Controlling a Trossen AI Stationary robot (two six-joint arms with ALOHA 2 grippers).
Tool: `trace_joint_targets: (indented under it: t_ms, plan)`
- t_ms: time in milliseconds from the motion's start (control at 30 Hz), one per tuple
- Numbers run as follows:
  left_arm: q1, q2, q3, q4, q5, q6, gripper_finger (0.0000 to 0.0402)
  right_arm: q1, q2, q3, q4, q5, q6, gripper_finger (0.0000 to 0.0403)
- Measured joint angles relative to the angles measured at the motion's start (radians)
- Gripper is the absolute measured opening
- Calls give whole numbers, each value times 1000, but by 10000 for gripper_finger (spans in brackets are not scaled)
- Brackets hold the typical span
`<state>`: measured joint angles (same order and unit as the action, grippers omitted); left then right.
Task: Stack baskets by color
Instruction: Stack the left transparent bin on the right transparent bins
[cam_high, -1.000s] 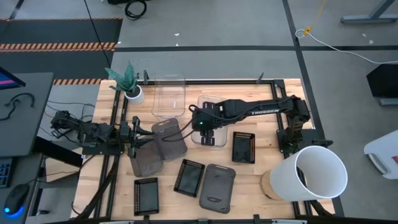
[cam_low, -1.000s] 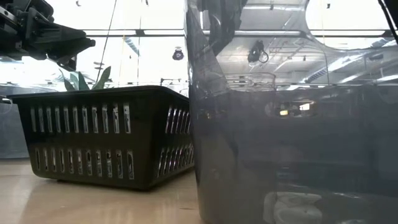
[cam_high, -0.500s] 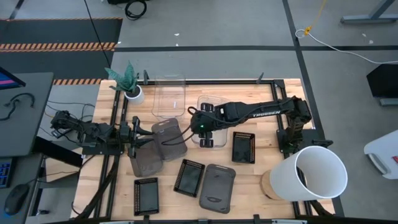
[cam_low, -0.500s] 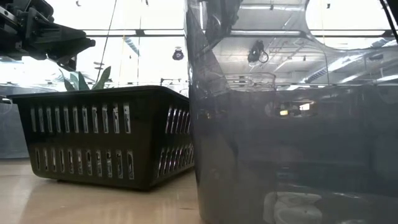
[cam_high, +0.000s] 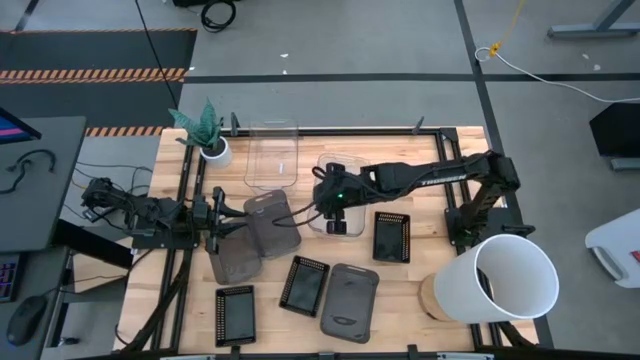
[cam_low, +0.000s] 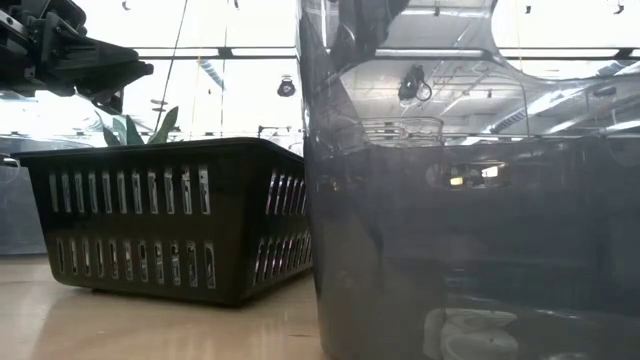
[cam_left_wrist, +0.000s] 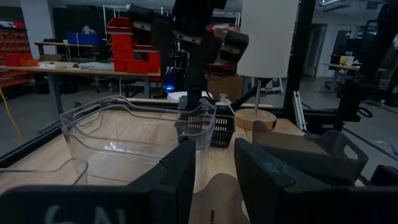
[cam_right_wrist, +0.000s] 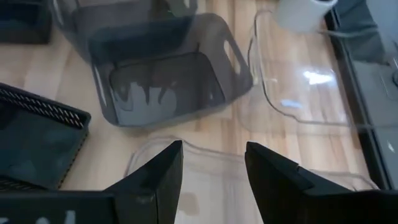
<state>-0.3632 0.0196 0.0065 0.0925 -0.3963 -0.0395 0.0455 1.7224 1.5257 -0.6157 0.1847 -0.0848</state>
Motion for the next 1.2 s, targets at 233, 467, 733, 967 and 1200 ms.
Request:
trace_joint_targets:
  t_ms: [233,467,733,967,1200]
  plan:
    - [0,0,0,3,0,0,119,-45,35,0,99,-80,-32,178]
    - [0,6,0,9,0,0,119,-82,44,1,231,-82,-91,178]
    - [0,8,0,7,0,0,119,-95,42,1,252,-81,-58,179]
    - [0,8,0,7,0,0,119,-95,-2,-35,170,-82,-8,178]
    - [0,8,0,11,0,0,119,-95,-187,-248,302,-82,7,177]
